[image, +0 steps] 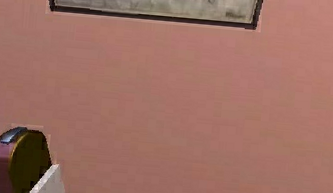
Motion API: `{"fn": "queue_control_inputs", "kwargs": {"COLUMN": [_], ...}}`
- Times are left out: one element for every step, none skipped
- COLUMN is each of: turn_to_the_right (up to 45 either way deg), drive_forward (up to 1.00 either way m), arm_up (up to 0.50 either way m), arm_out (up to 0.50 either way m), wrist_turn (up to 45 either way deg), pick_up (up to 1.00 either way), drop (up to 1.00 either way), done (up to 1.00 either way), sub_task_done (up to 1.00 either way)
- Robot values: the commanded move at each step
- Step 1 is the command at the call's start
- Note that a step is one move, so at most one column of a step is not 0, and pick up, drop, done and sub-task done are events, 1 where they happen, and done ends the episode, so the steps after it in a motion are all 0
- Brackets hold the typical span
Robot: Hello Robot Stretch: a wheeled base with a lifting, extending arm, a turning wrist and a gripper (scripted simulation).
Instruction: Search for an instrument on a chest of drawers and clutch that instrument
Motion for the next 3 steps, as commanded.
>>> {"fn": "queue_control_inputs", "kwargs": {"turn_to_the_right": [-45.0, -45.0, -36.0], "drive_forward": [0.00, 0.00, 0.00], "arm_up": [0.00, 0.00, 0.00], "arm_out": [0.00, 0.00, 0.00], "wrist_turn": [0.0, 0.0, 0.0], "pick_up": [0.00, 0.00, 0.00], "drop": [0.00, 0.00, 0.00], "done": [0.00, 0.00, 0.00], "sub_task_done": [0.00, 0.00, 0.00]}}
